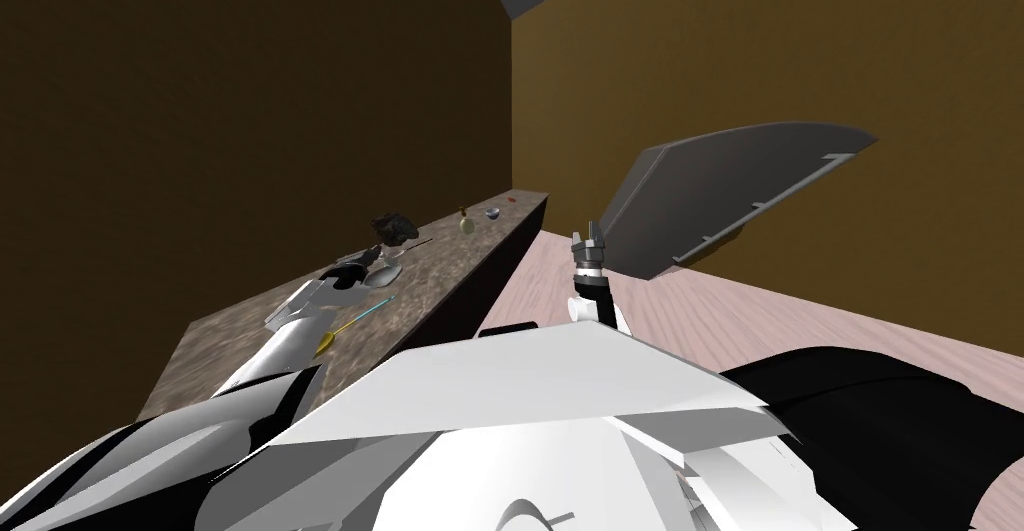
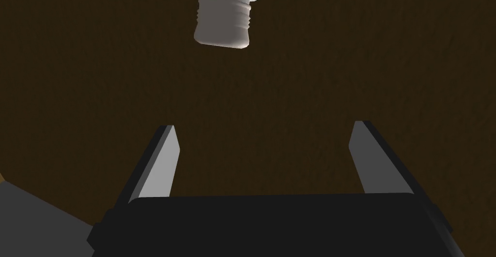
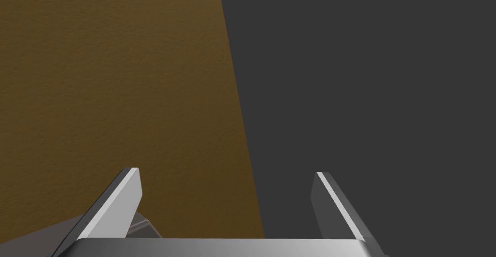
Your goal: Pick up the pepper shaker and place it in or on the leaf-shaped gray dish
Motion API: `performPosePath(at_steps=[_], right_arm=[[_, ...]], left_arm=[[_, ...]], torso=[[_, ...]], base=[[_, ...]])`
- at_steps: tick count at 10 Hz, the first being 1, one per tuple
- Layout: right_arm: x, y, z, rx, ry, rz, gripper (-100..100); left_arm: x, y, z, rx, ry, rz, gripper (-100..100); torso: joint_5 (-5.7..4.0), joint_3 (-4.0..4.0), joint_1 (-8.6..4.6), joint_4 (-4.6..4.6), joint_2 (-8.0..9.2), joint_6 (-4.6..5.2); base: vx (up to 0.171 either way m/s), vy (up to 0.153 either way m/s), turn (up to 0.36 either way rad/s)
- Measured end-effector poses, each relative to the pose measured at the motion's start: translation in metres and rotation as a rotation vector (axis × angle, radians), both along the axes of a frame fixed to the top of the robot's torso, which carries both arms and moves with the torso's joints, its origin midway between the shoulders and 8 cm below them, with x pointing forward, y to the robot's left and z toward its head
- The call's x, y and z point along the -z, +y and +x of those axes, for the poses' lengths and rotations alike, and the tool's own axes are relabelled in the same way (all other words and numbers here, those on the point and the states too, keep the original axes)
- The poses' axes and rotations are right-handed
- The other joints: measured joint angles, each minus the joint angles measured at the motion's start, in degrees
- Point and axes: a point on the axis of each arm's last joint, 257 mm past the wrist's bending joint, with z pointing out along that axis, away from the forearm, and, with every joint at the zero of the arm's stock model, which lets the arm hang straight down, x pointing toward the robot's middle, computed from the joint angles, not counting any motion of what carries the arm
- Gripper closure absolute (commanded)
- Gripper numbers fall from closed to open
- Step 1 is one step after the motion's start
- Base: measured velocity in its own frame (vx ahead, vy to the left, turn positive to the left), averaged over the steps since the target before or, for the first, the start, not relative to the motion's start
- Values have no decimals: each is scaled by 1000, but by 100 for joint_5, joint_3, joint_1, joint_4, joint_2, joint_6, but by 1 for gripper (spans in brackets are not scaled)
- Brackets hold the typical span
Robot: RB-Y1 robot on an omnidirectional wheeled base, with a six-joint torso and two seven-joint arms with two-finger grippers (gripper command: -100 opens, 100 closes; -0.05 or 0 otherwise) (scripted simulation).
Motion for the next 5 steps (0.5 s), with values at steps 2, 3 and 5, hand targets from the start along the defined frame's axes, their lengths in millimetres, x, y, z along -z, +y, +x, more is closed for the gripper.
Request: performPosePath(at_steps=[2, 3, 5], right_arm=[[0, 0, 0, 0, 0, 0, 0], [0, 0, 0, 0, 0, 0, 0], [0, 0, 0, 0, 0, 0, 0]], left_arm=[[0, 0, 0, 0, 0, 0, 0], [0, 0, 0, 0, 0, 0, 0], [0, 0, 0, 0, 0, 0, 0]], torso=[[0, -10, 1, -4, -17, 1], [1, -12, 2, -5, -19, 1], [1, -13, 2, -5, -21, 1]], base=[[0, 0, 0], [0, 0, 0], [0, 0, 0]])
